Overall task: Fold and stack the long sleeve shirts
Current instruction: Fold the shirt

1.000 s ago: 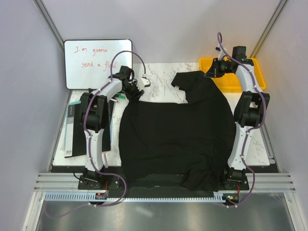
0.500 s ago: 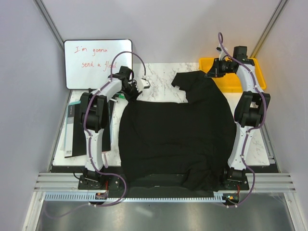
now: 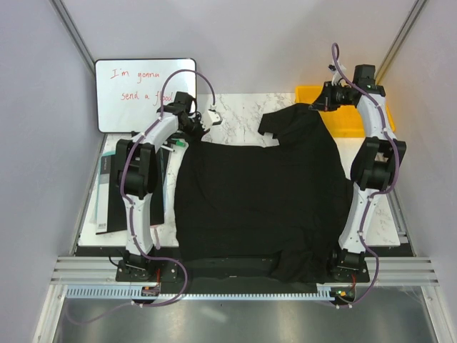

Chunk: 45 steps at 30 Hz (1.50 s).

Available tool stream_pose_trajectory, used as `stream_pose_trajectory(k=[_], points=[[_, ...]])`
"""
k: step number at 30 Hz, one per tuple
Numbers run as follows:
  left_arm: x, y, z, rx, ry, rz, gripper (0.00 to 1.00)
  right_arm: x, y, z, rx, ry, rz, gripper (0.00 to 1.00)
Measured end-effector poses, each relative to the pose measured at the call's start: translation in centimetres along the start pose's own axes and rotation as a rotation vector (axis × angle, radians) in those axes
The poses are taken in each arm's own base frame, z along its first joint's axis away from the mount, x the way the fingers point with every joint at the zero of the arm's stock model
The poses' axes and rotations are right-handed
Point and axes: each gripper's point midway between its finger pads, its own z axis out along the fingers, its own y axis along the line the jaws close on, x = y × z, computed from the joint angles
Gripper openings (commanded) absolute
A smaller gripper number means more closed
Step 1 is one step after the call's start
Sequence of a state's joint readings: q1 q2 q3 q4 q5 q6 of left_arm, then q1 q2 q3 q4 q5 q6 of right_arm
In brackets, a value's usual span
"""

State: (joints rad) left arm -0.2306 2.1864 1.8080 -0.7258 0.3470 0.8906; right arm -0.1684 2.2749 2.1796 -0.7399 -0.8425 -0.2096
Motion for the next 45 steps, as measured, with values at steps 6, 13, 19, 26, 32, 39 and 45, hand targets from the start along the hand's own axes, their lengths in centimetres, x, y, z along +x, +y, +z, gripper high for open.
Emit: stream_pose_trajectory(k=[6,13,19,26,32,39,45], points=[[-0.2,-1.7,-3.4,-0.014,-0.013,0.007,0.02,2.1,2.1,-3.7,-0.004,0.023,0.033,0.00],[0.3,-4.1,-6.3,-0.019,-0.022,0.011,0.02,4.1,5.8,-7.2,-0.012,0.052,-0.025,0.00],[2.3,-7.4,-6.1,0.042,-0.001,-0.009,0.02,7.9,7.1,-8.0,-0.035,0.133,-0.015,0.00],[2.7,-10.1,-7.0,0.062,-0.002,0.010,0.02,10.3,8.0,-9.7,-0.026,0.183,-0.018,0.00],[2.7,-11.5,-8.2,0.054,-0.015,0.027,0.02,10.7,8.7,-10.8,-0.028,0.196,-0.031,0.00],[3.3,-13.0,-9.3,0.047,-0.017,0.033,0.02,13.5,11.3,-12.4,-0.048,0.238,-0.019,0.00],[4.4,-14.6,-8.6,0.083,0.008,0.030,0.02,17.1,13.3,-13.9,-0.047,0.292,-0.010,0.00]])
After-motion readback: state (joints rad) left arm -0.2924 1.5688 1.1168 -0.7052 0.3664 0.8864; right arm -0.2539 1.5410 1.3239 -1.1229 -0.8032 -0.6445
